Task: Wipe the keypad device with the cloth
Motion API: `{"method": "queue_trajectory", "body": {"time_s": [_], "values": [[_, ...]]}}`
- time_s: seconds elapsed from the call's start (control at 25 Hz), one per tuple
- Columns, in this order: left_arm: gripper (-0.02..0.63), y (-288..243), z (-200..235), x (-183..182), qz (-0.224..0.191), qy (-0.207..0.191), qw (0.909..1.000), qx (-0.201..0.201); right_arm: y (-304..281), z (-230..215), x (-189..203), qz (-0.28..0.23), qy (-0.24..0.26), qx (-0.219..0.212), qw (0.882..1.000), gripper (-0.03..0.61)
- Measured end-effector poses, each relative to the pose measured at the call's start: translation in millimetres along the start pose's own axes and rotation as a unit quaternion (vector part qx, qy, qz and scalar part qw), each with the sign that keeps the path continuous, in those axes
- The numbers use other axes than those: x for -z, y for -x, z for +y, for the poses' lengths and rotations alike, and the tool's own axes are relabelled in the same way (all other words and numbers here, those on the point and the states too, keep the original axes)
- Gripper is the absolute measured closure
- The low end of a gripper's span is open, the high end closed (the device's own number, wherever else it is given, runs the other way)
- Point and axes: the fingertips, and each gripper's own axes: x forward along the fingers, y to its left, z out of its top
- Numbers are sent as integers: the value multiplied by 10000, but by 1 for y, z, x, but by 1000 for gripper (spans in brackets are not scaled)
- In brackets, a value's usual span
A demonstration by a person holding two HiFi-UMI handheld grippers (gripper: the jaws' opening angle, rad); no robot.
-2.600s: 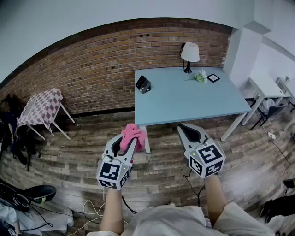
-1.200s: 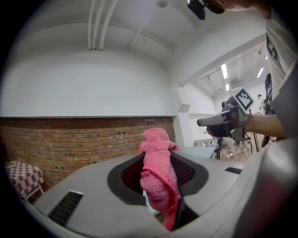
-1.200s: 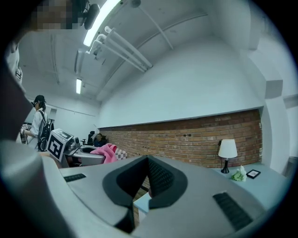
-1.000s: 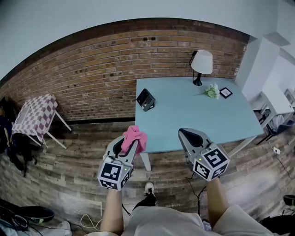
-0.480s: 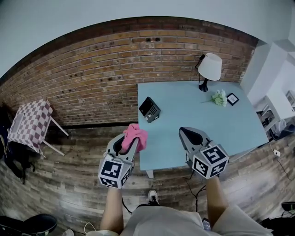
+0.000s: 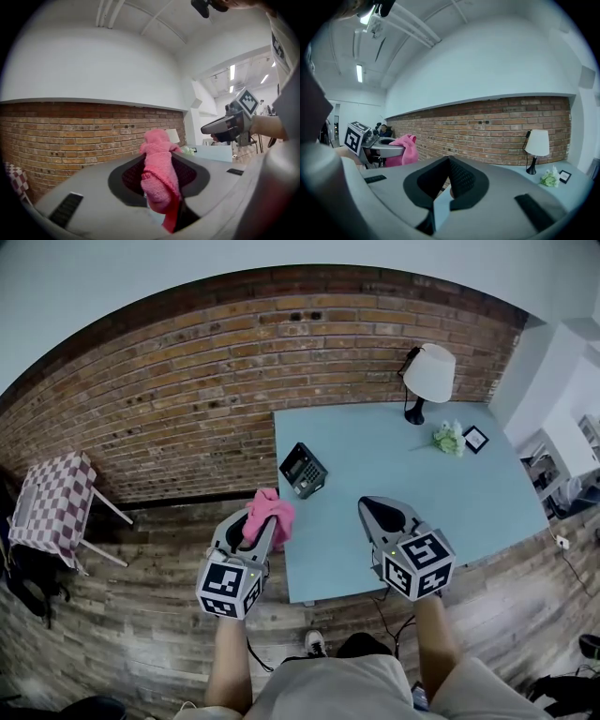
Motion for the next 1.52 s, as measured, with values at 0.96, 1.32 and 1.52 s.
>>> {"method": "queue_trajectory", "body": {"time_s": [0.96,1.32,1.52], "values": [[448,-187,92,47,459,196,9985,-220,-186,-106,68,861,-15,-489,9951,506],[447,-264,123,103,839,454,9952,-201,-256,-113,123,1429,-158,-915,9854,462],[448,-301,127,138,1086,562,9925,-16,-278,-115,150,1656,-112,-937,9817,455]]}}
